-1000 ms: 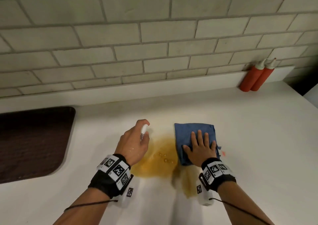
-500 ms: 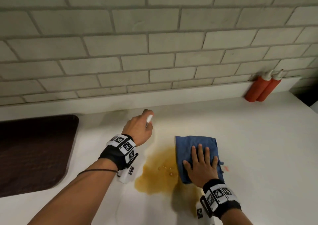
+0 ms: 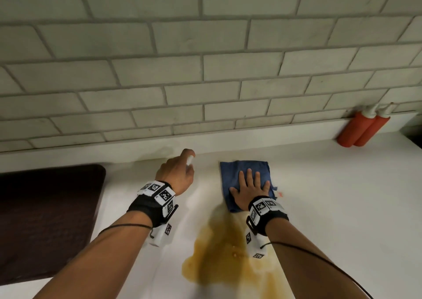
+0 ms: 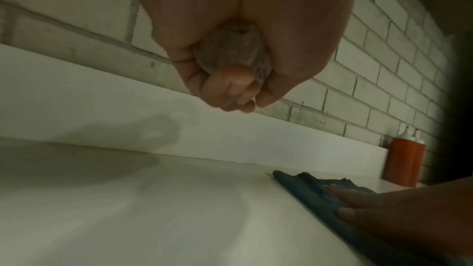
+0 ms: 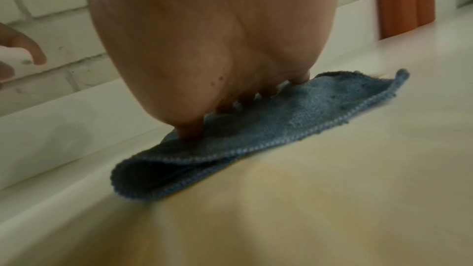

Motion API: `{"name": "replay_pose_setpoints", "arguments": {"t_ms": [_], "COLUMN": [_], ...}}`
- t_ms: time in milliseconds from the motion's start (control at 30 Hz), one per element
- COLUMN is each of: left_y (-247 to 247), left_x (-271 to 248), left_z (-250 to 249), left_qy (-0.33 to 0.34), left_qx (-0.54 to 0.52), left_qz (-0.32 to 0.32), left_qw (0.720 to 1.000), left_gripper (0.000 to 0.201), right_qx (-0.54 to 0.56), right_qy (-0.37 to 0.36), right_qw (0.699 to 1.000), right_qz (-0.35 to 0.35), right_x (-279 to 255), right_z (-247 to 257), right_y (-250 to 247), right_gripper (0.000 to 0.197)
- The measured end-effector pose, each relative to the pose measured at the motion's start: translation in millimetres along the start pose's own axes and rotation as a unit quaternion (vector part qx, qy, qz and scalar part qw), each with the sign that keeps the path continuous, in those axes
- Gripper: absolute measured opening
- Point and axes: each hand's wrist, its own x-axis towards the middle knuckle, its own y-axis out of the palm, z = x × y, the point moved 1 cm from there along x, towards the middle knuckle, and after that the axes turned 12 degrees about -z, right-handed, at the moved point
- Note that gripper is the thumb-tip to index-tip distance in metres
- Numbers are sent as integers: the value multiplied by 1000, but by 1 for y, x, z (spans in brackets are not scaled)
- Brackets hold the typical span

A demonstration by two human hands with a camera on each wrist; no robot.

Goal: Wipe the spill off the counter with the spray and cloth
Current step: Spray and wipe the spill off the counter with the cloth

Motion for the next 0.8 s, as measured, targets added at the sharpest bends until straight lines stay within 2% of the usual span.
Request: {"name": "replay_pose_setpoints", "arguments": {"t_ms": [233,400,500,800], "left_y": [-16,-22,-22,-21], "left_x": [-1,-8,-20,-89], "left_z": [23,37,38,18], "left_qy": [-23,-32,-32,-2], "left_qx": [-6,-18,-39,-68], "left_qz": [-15,-19,-26,-31], "left_qw": [1000,999,998,997], "left_gripper": [27,26,31,28], "right_qx": [7,-5,-14,-35], "right_qy": [-17,-58,-86,-114], "right_qw": [1000,998,996,993], "right_qz": [-2,-17,-15,-19], "right_x": [30,27,14,-52], "right_z": [37,36,36,13], "right_y": [-8,2,10,26], "right_gripper": [75,78,78,77]}}
